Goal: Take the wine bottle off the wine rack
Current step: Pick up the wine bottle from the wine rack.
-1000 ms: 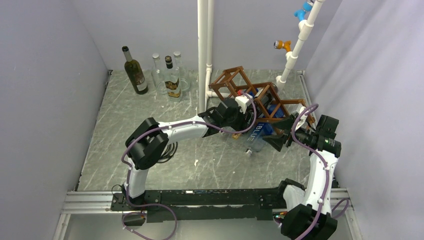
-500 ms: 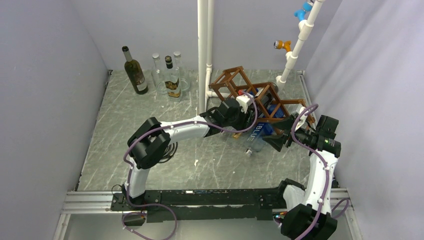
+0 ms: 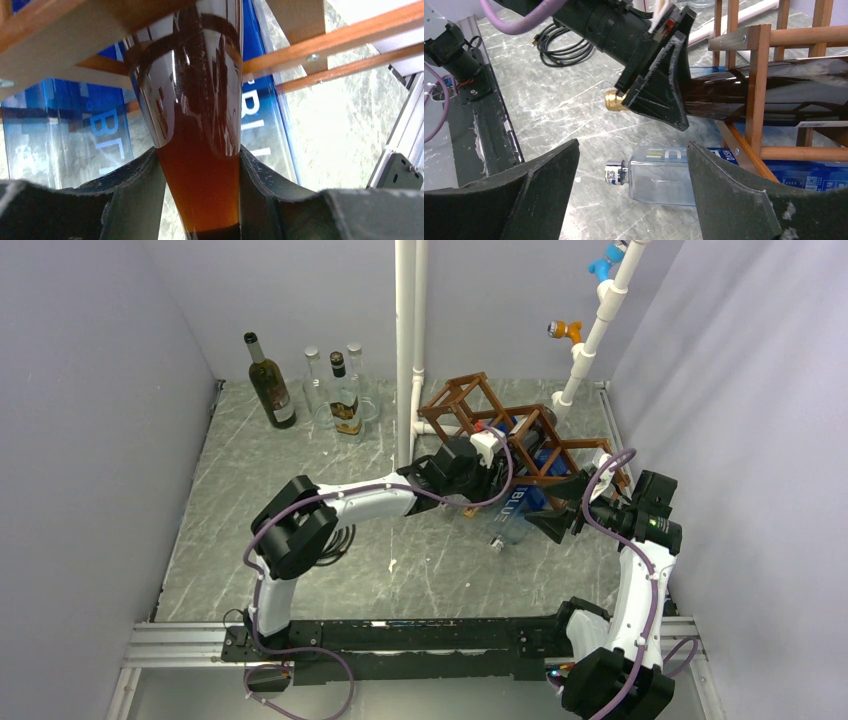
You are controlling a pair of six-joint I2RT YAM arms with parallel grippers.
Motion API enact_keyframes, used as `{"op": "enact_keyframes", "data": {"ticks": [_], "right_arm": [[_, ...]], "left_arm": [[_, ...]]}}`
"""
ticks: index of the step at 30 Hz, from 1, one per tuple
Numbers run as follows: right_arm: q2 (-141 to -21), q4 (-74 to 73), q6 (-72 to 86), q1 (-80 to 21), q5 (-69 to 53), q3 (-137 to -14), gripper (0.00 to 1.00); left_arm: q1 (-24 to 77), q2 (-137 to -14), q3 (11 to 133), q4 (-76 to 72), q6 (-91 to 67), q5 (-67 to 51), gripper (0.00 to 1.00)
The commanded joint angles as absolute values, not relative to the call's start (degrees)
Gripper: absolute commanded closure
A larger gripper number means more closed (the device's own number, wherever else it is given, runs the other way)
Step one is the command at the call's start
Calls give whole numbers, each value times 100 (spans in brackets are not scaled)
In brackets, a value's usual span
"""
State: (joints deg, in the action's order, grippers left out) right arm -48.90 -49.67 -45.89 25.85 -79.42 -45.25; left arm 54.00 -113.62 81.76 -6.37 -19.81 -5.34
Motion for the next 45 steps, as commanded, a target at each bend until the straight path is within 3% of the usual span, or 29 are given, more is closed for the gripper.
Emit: {"op": "enact_keyframes", "data": {"ticks": [1, 45], "right_arm": [[-4895, -4825, -4773, 2614, -8087, -4509, 19], [-4888, -4782, -4817, 2645, -8079, -4408, 17]], "left_arm": [[5418, -10611, 7845, -838, -1567, -847, 100], [5504, -8151, 5214, -1904, -1403, -878, 100]]}}
